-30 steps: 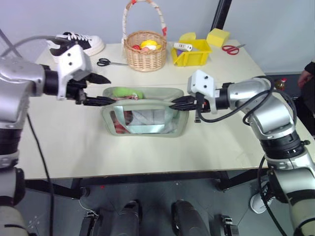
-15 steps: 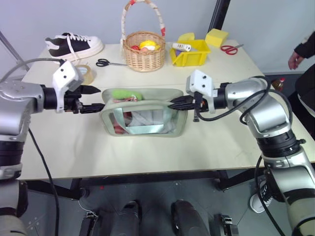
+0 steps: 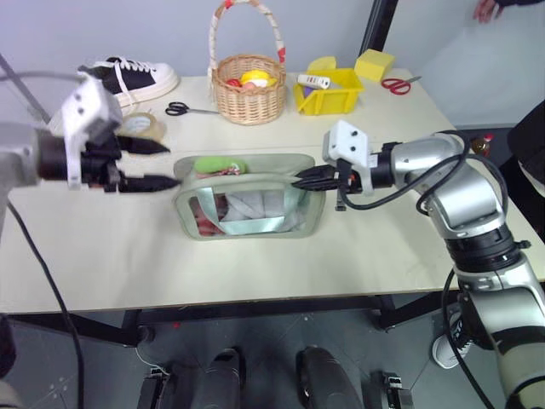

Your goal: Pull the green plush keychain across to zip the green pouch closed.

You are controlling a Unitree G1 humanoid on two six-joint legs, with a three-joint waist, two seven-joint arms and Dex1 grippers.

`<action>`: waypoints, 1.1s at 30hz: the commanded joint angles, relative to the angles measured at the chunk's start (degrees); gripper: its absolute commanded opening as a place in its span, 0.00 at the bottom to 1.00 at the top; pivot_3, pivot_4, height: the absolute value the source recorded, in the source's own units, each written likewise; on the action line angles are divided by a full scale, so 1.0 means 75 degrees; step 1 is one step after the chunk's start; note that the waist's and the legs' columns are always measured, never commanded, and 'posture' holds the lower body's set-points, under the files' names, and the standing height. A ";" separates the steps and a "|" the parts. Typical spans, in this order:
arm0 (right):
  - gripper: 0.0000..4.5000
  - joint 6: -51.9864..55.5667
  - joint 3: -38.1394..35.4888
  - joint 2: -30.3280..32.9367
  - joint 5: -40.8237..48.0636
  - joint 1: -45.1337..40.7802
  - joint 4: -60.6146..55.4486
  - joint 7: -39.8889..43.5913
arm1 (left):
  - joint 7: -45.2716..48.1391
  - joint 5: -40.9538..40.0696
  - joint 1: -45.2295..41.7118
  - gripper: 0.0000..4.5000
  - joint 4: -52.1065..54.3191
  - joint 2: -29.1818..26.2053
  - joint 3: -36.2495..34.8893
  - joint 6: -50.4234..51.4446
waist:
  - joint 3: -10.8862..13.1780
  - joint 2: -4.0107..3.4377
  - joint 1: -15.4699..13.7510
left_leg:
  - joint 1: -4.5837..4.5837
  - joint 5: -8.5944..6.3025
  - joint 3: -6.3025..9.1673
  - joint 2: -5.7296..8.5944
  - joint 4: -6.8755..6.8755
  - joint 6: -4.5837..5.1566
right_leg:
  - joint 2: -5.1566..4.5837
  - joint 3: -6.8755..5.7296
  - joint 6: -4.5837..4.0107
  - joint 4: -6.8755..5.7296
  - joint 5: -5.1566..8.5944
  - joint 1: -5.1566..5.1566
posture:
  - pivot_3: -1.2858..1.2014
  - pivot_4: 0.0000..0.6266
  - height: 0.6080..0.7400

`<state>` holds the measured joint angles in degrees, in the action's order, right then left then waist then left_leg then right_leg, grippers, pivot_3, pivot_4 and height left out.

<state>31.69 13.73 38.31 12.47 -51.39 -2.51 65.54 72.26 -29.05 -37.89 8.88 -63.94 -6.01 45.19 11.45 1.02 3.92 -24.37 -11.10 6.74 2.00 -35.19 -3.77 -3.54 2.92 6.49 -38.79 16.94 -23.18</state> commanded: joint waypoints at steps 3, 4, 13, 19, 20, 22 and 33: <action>0.00 -0.0012 -0.0066 -0.0009 -0.0014 -0.0143 -0.0067 -0.0006 | -0.0393 0.0153 0.0586 0.79 0.0562 -0.0080 -0.0129 -0.0211 | 0.0000 0.0000 -0.0005 | 0.0001 0.0000 0.0000 0.0001 -0.0003 0.0000 | 0.0000 0.0000 -0.0001 -0.0006 0.0000 0.0000 | 0.52 0.24 1.00; 0.00 -0.0011 -0.0063 -0.0017 -0.0013 -0.0151 -0.0056 -0.0002 | -0.0560 0.0343 0.0650 0.79 0.0493 0.0014 -0.0035 -0.0445 | 0.0000 0.0000 -0.0006 | 0.0001 0.0000 0.0000 0.0000 -0.0003 0.0000 | -0.0001 0.0000 -0.0001 -0.0007 0.0000 0.0000 | 0.52 0.24 1.00; 0.00 -0.0024 -0.0060 -0.0082 -0.0055 -0.0205 0.0021 -0.0004 | -0.1061 0.0918 0.0501 0.14 -0.0260 0.0725 0.0429 -0.1277 | 0.0000 0.0000 -0.0005 | 0.0001 0.0000 -0.0001 0.0001 -0.0001 0.0000 | 0.0000 0.0000 -0.0001 -0.0008 0.0000 -0.0004 | 0.52 0.24 1.00; 0.00 0.0103 -0.0125 -0.0039 -0.0006 -0.0188 -0.0092 -0.0017 | -0.1143 0.0928 0.0182 0.01 -0.0485 0.0910 0.0502 -0.1262 | 0.0000 0.0000 -0.0015 | 0.0001 0.0000 -0.0001 0.0002 -0.0003 0.0000 | -0.0001 0.0000 -0.0001 -0.0010 0.0000 -0.0003 | 0.52 0.24 1.00; 0.00 0.0183 -0.0157 -0.0021 0.0045 -0.0182 -0.0141 -0.0002 | -0.1116 0.0936 0.0167 0.01 -0.0466 0.0880 0.0513 -0.1247 | 0.0000 0.0000 -0.0015 | 0.0001 0.0000 -0.0001 0.0002 -0.0003 0.0000 | -0.0001 0.0000 -0.0001 -0.0010 0.0000 -0.0004 | 0.52 0.24 1.00; 0.00 0.0381 -0.0223 0.0063 0.0228 -0.0185 -0.0237 0.0161 | -0.0981 0.0943 0.0217 0.01 -0.0415 0.0771 0.0530 -0.1261 | 0.0000 0.0000 -0.0015 | 0.0001 0.0000 -0.0001 0.0002 -0.0002 0.0000 | -0.0001 0.0000 -0.0001 -0.0010 0.0000 -0.0004 | 0.52 0.24 1.00; 0.99 0.0537 -0.0656 -0.0058 0.0676 -0.2013 0.1088 0.0505 | -0.0884 0.1106 0.0358 0.00 -0.0422 0.0764 0.0541 -0.1453 | 0.0006 -0.0011 0.0025 | 0.0000 0.0000 -0.0003 0.0002 0.0001 0.0000 | -0.0001 0.0002 -0.0001 -0.0010 0.0000 -0.0010 | 0.52 0.24 1.00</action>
<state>35.33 11.94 39.08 15.11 -62.35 5.59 69.48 65.89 -20.84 -34.40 4.65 -57.66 -1.02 34.86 11.49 0.94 4.11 -24.37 -11.10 6.70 2.01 -35.16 -3.77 -3.54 2.97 6.48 -38.88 16.94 -23.31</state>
